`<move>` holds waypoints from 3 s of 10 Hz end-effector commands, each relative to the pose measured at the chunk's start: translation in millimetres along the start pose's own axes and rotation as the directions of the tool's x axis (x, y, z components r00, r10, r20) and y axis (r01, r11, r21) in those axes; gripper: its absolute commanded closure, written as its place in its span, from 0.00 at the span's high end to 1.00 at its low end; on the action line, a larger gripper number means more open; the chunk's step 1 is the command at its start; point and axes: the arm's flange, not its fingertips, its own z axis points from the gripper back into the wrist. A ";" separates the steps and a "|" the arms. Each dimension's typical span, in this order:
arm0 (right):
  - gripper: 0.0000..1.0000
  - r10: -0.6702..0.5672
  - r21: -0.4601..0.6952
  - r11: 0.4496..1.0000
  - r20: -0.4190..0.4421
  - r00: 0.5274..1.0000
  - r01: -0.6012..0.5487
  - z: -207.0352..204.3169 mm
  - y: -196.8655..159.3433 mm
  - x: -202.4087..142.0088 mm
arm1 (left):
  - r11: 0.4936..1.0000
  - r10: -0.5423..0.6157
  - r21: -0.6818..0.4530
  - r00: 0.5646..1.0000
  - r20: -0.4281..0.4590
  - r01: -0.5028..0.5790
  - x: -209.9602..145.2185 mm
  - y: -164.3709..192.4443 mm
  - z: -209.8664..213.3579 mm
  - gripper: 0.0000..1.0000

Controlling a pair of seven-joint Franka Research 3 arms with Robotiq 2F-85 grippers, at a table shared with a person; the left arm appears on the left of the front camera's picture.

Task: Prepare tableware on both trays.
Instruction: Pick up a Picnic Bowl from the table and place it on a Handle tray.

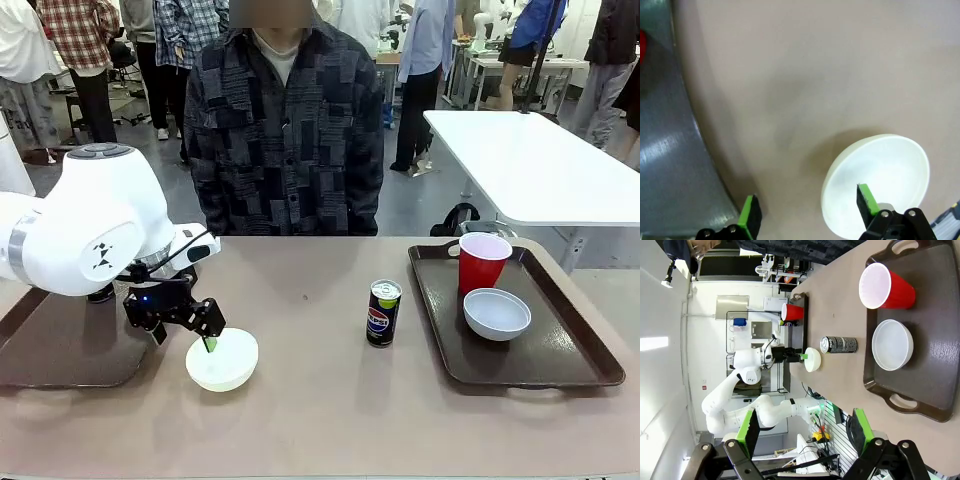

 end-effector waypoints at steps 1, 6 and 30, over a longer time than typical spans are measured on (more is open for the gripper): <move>0.96 0.002 0.004 1.000 0.001 1.000 -0.002 -0.6 1.6 -1.5 | 0.999 0.032 -0.003 0.999 -0.023 -0.032 -7.4 4.1 -8.1 0.42; 0.96 0.002 0.004 1.000 0.001 1.000 -0.002 -0.6 1.6 -1.5 | 0.998 0.062 0.005 0.996 -0.065 -0.062 -8.0 3.0 -4.3 0.00; 0.96 0.002 0.004 1.000 0.001 1.000 -0.002 -0.6 1.6 -1.5 | 0.973 0.224 -0.057 0.974 0.022 -0.222 -12.5 178.1 186.1 0.00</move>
